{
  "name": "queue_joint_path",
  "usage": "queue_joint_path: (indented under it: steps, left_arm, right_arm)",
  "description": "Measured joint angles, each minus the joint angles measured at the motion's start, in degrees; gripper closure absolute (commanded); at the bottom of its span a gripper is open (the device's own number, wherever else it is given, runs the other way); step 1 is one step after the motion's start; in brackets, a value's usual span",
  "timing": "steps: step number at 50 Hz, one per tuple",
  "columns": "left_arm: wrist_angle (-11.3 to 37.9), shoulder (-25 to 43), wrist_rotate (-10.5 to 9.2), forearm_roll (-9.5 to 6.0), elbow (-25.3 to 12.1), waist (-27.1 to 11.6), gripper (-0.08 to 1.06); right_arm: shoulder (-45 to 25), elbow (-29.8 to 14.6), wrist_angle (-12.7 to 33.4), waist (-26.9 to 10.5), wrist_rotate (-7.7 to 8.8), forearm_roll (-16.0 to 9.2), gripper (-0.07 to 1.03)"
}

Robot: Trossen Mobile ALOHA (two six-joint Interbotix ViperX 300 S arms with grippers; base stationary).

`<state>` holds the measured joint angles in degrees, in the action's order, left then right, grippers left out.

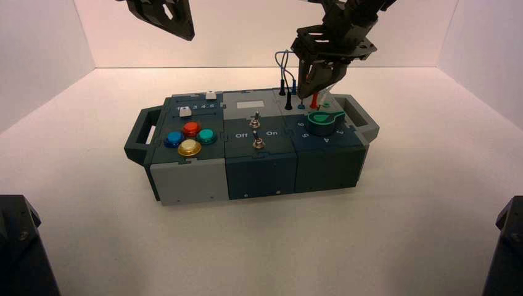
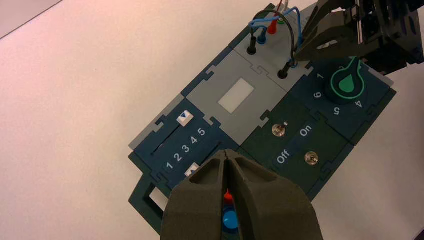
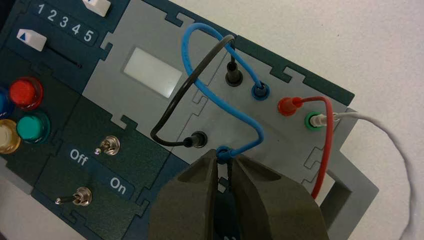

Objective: Insert the blue wire.

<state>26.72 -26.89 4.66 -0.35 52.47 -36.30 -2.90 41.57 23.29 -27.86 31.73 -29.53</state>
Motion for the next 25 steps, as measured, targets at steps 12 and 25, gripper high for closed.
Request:
queue_joint_path:
  steps: [12, 25]
  left_arm:
    - [0.0, 0.0, 0.0, 0.0, 0.0, 0.0, 1.01]
    - [0.0, 0.0, 0.0, 0.0, 0.0, 0.0, 1.01]
  right_arm:
    - [0.9, 0.0, -0.5, -0.1, 0.0, 0.3, 0.98]
    - [0.9, 0.0, -0.6, 0.0, -0.09, 0.3, 0.98]
